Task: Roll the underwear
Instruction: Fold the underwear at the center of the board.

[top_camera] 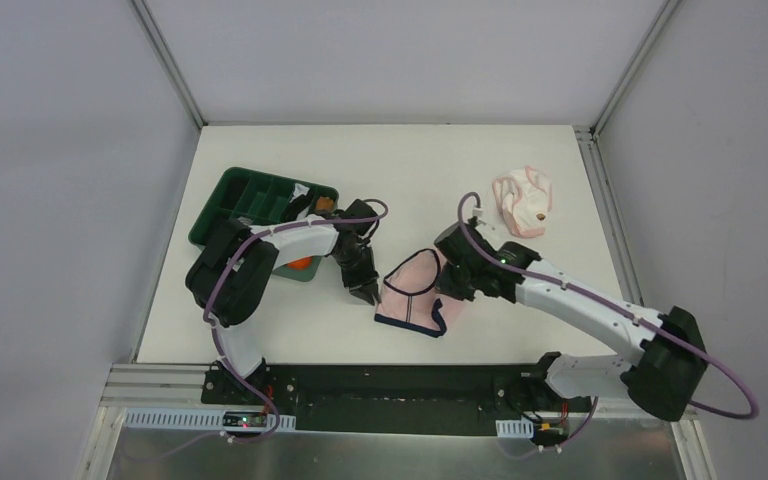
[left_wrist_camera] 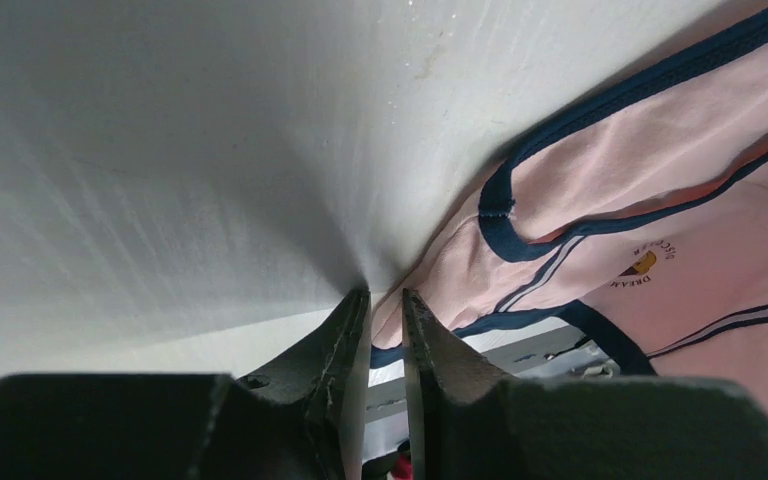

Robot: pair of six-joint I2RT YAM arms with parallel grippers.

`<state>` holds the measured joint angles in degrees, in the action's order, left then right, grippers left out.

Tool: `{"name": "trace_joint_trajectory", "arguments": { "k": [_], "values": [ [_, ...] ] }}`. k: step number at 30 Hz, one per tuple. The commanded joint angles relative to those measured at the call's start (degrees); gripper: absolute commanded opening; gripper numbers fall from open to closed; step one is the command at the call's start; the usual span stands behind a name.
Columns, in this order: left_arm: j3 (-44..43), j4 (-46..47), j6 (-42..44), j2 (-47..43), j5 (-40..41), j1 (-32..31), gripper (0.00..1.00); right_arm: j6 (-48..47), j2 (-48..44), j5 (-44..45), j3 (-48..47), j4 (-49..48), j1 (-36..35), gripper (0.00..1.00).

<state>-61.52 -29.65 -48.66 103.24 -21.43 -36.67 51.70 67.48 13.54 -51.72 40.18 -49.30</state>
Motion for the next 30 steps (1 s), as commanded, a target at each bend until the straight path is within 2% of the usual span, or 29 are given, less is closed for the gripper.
{"name": "trace_joint_trajectory", "arguments": {
  "k": [1, 6, 13, 30],
  "values": [
    [0.86, 1.73, -1.17, 1.48, -1.29, 0.02, 0.19, -2.39, 8.04, -1.99, -7.35, -6.97, -3.33, 0.00],
    [0.92, 2.05, -1.10, 1.40, -1.52, 0.10, 0.19, -2.36, 16.55, -3.85, -11.60, -10.27, -6.24, 0.00],
    [1.93, 2.00, -1.30, -0.04, -0.90, 0.18, 0.18, -1.58, 23.76, -6.84, -13.19, -13.95, -7.70, 0.00],
    [3.45, 1.96, -1.99, -2.02, -0.17, 0.44, 0.18, -1.28, 29.73, -8.94, -15.83, -14.70, -9.90, 0.01]
  ]
}}
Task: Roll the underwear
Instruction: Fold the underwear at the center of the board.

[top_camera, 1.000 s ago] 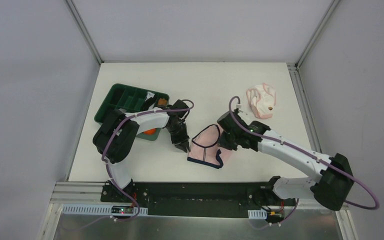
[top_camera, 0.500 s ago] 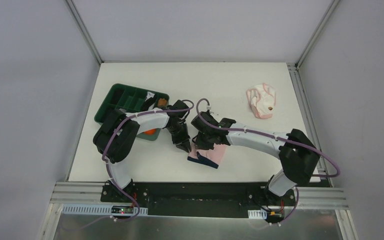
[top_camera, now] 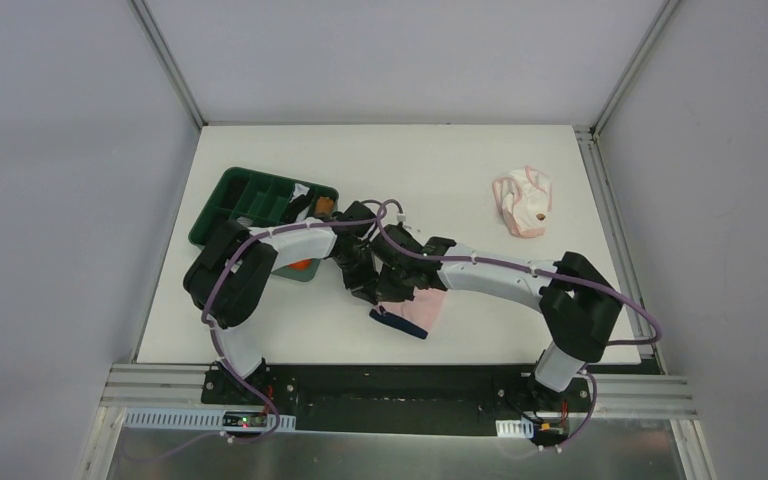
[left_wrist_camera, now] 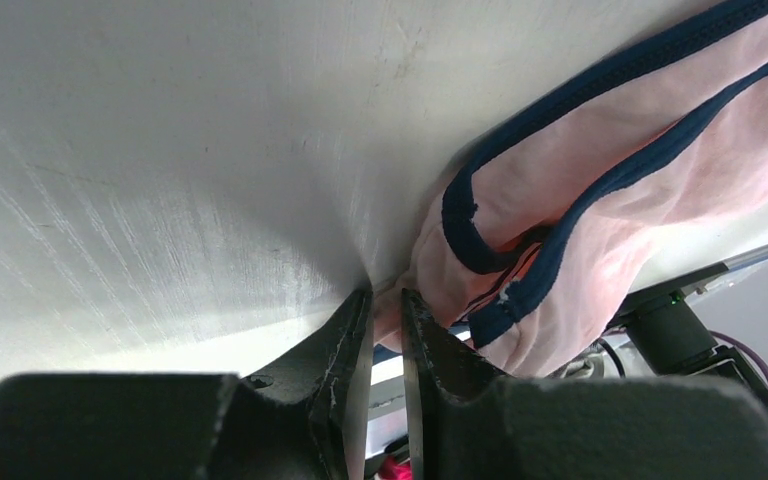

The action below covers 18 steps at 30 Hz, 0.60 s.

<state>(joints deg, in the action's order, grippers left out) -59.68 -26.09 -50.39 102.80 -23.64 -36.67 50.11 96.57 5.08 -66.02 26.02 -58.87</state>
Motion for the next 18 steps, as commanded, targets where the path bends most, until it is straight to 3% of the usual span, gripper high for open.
{"name": "trace_joint_trajectory", "arguments": {
  "k": [1, 6, 9, 14, 18],
  "values": [
    [1.70, -1.60, -0.31, -1.87, 2.11, 0.53, 0.18, 0.45, 0.53, -0.42, -1.30, -0.58, -0.30, 0.09],
    [1.51, -4.77, -0.59, -5.37, 5.02, 1.16, 0.20, 0.91, -2.34, 0.76, 0.00, -1.03, -0.30, 0.47],
    [1.11, -8.71, -0.10, -9.18, 7.74, 2.26, 0.22, 1.02, -5.71, 2.08, 1.08, -0.98, -0.36, 0.50],
    [-0.55, -13.71, 1.78, -14.78, 10.98, 3.62, 0.24, 2.13, -14.39, 6.67, 6.10, -0.71, 0.38, 0.45],
    [-1.75, -13.77, 1.71, -16.83, 8.91, 2.25, 0.23, 2.39, -21.27, 10.04, 11.34, 1.91, 2.45, 0.16]
  ]
}}
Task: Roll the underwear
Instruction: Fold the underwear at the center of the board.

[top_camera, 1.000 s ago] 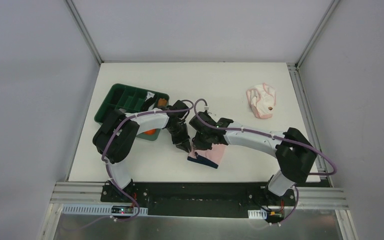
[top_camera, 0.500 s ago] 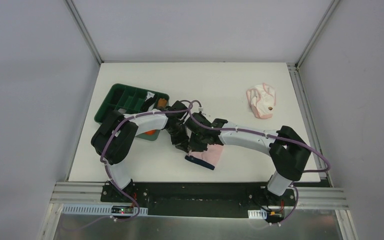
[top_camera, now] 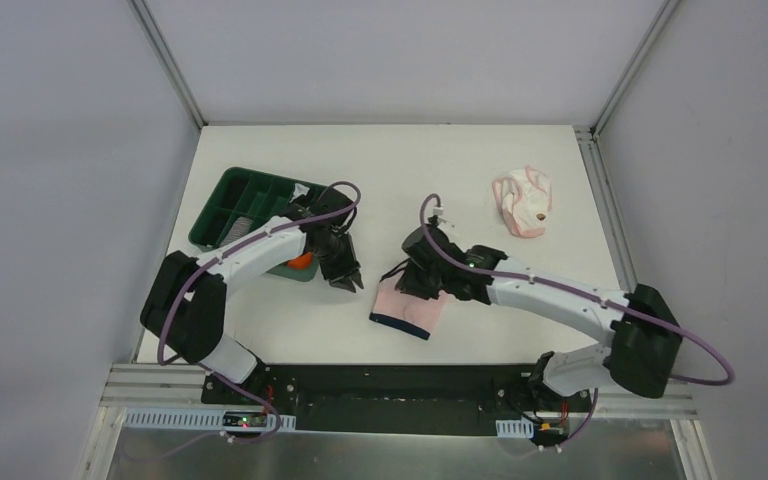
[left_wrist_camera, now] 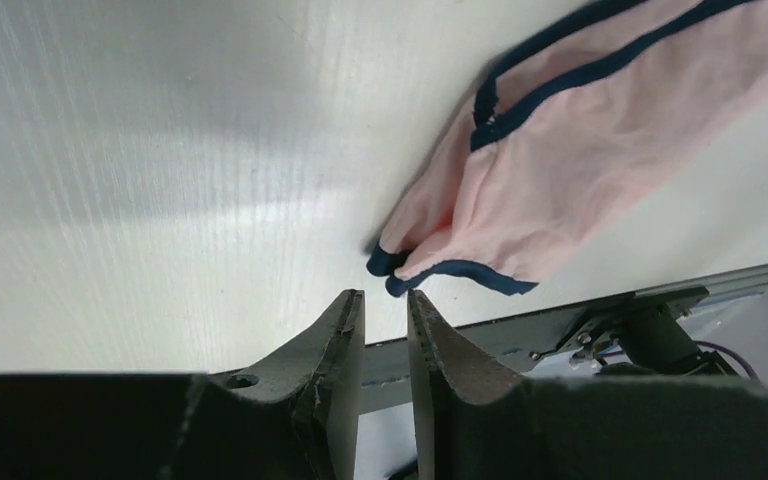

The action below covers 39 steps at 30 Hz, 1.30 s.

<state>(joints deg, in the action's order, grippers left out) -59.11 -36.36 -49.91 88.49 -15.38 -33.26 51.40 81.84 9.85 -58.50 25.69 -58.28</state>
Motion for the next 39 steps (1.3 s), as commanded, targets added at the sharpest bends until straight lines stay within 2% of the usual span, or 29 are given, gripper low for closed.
{"name": "trace_joint_trajectory", "arguments": {
  "k": [1, 3, 6, 9, 14, 18, 23, 27, 34, 39],
  "values": [
    [-2.70, -3.14, 1.25, -2.64, 0.51, -2.30, 0.22, 1.22, -7.81, 4.96, 5.34, 2.56, 2.72, 0.10],
    [-2.81, -0.27, 0.97, -2.55, -3.38, -4.30, 0.22, 1.96, -9.32, 2.97, 9.17, 2.42, 4.56, 0.01],
    [-0.84, 6.07, -1.44, -0.52, -8.56, -5.49, 0.22, 3.11, -9.65, -0.61, 13.09, -0.58, 7.14, 0.00],
    [0.73, 8.74, -1.61, 3.35, -7.76, -5.42, 0.21, 3.35, -7.48, -2.80, 15.27, -4.38, 9.07, 0.00],
    [1.91, 9.29, 2.71, 11.09, -4.73, -4.80, 0.18, 2.58, -1.23, -3.69, 17.49, -6.76, 14.48, 0.00],
    [2.13, 7.39, 5.42, 14.48, -4.15, -4.71, 0.17, 1.60, -1.43, -3.31, 19.31, -4.53, 16.44, 0.00],
    [-0.65, 3.19, 7.45, 8.77, -4.11, -4.71, 0.19, 1.04, -7.60, -4.92, 16.28, -1.37, 15.74, 0.00],
    [-3.53, 0.28, 7.23, 2.46, -5.36, -4.71, 0.21, -1.50, -8.93, -1.92, 9.69, 0.26, 15.86, 0.00],
    [-0.80, -0.91, 3.19, -4.03, -5.42, -4.71, 0.23, -7.84, 5.57, -3.57, 0.49, 0.08, 22.37, 0.00],
    [2.36, -0.91, -0.04, -5.36, -4.09, -4.71, 0.28, -11.99, 13.53, -6.30, -0.71, -0.34, 28.58, 0.00]
  ]
}}
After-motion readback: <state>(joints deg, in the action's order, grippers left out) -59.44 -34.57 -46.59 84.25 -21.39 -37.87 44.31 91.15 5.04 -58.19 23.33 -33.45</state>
